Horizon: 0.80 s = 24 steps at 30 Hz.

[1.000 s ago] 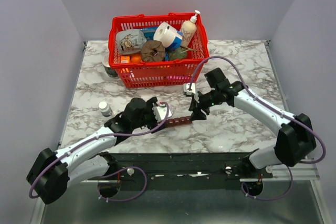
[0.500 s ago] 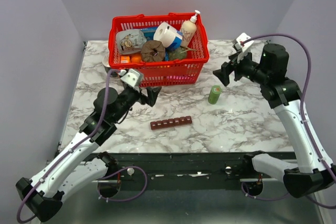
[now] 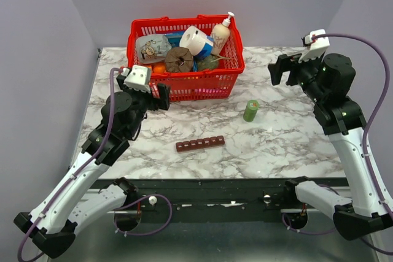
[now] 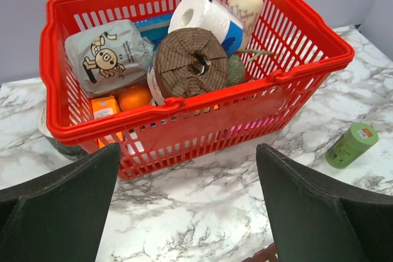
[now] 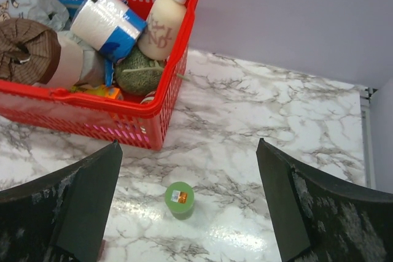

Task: Sort the pills into containers

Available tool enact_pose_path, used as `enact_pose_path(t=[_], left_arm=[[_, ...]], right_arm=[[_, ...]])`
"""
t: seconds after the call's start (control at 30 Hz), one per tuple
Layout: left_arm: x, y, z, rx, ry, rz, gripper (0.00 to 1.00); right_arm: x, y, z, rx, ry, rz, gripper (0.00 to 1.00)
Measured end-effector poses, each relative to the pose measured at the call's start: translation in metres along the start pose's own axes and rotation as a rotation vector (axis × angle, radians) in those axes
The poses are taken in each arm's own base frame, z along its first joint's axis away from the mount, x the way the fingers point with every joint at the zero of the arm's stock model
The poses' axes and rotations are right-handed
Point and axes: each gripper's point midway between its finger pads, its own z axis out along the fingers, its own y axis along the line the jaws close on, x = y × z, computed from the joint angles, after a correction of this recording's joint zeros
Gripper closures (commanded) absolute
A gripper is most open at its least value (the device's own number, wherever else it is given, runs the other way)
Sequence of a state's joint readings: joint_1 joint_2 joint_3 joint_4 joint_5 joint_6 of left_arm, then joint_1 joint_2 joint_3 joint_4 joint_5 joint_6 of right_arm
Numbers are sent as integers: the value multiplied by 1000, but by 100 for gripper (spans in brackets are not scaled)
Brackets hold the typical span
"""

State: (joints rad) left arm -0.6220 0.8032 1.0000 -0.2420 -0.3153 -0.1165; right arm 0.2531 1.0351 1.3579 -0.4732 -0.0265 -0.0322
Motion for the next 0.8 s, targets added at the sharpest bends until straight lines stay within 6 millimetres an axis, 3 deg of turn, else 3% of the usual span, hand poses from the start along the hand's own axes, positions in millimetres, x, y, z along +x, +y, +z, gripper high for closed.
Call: enact_pose_path(t=[0.17,0.8], left_arm=[[8,5,-3,-17,32,22,1],[15,6,-10,-3,45,63,1]], right_arm=[[-7,-4,-4,20,-21,-10,0],[-7,-6,-3,10,-20,-35,0]])
